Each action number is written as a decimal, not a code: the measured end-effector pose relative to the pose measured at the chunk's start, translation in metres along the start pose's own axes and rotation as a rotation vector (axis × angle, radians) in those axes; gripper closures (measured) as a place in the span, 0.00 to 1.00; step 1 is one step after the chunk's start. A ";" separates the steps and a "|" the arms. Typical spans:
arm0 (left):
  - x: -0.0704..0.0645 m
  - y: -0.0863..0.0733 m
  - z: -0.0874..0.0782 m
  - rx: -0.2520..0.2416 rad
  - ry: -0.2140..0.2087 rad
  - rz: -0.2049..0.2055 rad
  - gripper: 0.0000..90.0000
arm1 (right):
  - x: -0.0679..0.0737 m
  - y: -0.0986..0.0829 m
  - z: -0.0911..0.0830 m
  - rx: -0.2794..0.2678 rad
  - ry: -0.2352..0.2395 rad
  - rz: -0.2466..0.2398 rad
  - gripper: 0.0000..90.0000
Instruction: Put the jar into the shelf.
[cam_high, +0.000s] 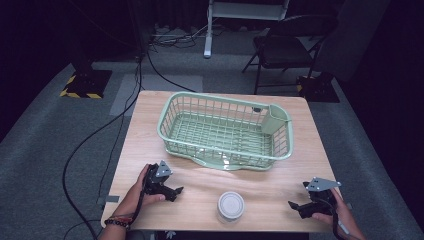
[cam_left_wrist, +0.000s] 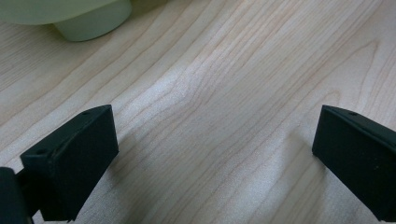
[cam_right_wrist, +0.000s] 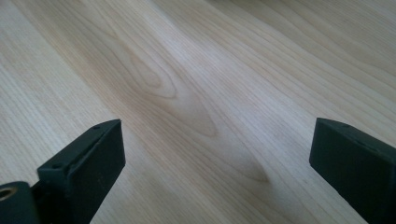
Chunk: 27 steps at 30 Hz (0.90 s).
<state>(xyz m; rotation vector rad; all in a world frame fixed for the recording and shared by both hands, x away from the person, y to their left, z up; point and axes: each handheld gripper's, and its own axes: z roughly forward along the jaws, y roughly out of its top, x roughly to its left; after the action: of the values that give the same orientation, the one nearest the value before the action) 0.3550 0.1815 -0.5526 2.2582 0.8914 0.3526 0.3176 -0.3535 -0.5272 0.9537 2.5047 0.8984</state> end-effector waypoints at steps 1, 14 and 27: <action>0.000 0.000 0.000 0.001 0.000 -0.001 0.00 | 0.002 0.001 0.000 0.000 0.005 -0.005 0.04; 0.000 0.000 0.000 0.000 0.000 0.000 0.00 | 0.018 0.019 0.011 0.010 0.059 -0.078 0.04; 0.000 0.000 0.000 0.000 0.000 -0.001 0.00 | 0.040 0.042 0.023 -0.005 0.135 -0.160 0.04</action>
<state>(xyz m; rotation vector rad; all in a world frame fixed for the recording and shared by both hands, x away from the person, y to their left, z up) 0.3549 0.1815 -0.5526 2.2582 0.8922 0.3519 0.3195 -0.2913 -0.5193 0.7001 2.6446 0.9465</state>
